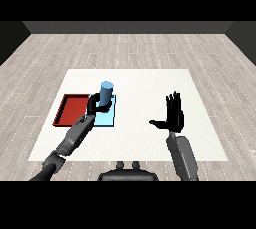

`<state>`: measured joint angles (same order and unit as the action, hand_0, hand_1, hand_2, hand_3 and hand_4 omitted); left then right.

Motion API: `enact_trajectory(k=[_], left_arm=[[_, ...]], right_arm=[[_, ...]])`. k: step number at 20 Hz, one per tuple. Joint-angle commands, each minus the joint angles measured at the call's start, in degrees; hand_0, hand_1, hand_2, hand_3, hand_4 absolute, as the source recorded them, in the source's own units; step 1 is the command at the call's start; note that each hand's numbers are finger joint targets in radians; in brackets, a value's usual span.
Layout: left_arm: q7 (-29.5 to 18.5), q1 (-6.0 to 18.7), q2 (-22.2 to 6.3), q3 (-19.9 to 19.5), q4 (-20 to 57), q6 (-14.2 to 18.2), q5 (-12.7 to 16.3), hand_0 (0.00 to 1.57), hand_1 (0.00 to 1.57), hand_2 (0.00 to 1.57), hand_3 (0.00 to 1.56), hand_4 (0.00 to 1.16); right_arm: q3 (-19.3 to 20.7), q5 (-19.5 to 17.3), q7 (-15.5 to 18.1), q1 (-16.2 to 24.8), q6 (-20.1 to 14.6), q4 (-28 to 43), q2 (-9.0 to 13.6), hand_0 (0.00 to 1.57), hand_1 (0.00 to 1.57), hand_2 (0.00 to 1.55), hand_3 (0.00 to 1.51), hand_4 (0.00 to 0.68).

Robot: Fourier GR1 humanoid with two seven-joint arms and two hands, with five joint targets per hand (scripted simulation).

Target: Pick the blue can and put it in the blue box

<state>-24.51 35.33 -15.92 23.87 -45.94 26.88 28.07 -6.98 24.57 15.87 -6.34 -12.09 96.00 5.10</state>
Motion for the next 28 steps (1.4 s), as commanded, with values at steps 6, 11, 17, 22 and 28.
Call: enact_trajectory(k=[6, 11, 17, 22, 28], left_arm=[[15.0, 8.6, 1.4, 4.3, 19.5, 5.7, -8.4, 1.57, 1.57, 1.52, 1.40, 1.00], [26.7, 10.4, 3.6, 6.3, 31.3, 3.4, -10.0, 0.73, 0.73, 0.69, 0.48, 0.91], [23.8, 11.0, 9.7, 2.5, 41.6, 7.0, -9.7, 1.32, 1.32, 1.15, 0.20, 0.75], [21.1, 11.3, 7.1, -3.2, 43.3, 2.3, -5.8, 1.17, 1.17, 1.02, 0.00, 0.69], [25.8, 15.7, 7.4, -0.9, 45.5, 0.5, -10.1, 0.00, 0.00, 0.00, 0.00, 0.00]], right_arm=[[4.2, 2.8, -0.6, -4.2, 1.7, -5.2, 0.4, 0.00, 0.00, 0.00, 0.00, 0.000], [3.9, 2.7, 2.2, -1.2, 2.9, -5.3, -0.3, 0.00, 0.00, 0.00, 0.00, 0.000], [2.3, 0.8, 4.2, 0.6, 2.5, -7.0, -2.4, 0.00, 0.00, 0.00, 0.00, 0.000], [5.4, 1.5, 4.1, -2.0, 4.4, -10.6, 0.1, 0.00, 0.00, 0.00, 0.00, 0.000], [7.7, 3.2, 2.4, -2.9, 4.8, -10.0, 0.7, 0.00, 0.00, 0.00, 0.00, 0.000]])
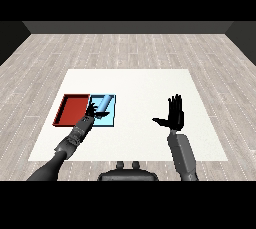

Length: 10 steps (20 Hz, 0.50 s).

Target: Pick the blue can and put it in the blue box

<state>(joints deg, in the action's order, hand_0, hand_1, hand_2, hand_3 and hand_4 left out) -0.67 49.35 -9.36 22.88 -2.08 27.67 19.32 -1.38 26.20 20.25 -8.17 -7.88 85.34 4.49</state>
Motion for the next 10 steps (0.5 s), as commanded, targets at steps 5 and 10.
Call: enact_trajectory(k=[5, 10], left_arm=[[-5.7, -1.4, 1.0, -2.8, -1.1, 6.2, 0.5, 0.00, 0.00, 0.00, 0.00, 0.00], [-18.6, -0.8, -1.4, -6.2, -7.5, 3.8, 2.7, 0.00, 0.00, 0.00, 0.00, 0.00]], right_arm=[[-2.0, -1.7, -0.9, 0.3, -1.7, 2.9, -1.9, 0.00, 0.00, 0.00, 0.00, 0.000], [-2.4, -2.7, -0.5, 0.9, 0.7, 2.1, 0.0, 0.00, 0.00, 0.00, 0.00, 0.000]])
